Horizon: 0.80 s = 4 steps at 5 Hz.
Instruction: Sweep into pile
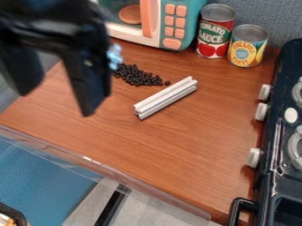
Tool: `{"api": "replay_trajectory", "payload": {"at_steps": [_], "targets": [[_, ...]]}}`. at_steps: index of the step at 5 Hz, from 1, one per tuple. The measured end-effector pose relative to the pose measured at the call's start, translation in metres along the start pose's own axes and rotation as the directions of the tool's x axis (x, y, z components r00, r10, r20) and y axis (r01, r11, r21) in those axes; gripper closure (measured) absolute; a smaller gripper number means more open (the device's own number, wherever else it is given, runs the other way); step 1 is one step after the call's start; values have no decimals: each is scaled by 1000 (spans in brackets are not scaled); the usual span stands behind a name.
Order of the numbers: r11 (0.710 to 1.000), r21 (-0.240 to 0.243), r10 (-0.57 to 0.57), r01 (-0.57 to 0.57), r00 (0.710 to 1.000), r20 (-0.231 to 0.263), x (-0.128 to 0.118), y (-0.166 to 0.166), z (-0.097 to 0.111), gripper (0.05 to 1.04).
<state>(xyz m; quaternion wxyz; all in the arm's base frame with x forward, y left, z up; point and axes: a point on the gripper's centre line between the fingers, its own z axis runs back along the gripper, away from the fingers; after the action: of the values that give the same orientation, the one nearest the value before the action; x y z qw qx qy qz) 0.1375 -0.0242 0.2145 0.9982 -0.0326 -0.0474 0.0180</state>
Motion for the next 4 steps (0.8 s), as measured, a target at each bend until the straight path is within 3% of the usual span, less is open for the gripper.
{"api": "replay_trajectory", "payload": {"at_steps": [2, 3, 4], "targets": [[993, 66, -102, 101, 995, 7, 30, -10, -38, 83], [969, 85, -232, 232, 973, -6, 50, -8, -58, 83], [963, 56, -262, 264, 964, -45, 68, 4, -76, 83]]}}
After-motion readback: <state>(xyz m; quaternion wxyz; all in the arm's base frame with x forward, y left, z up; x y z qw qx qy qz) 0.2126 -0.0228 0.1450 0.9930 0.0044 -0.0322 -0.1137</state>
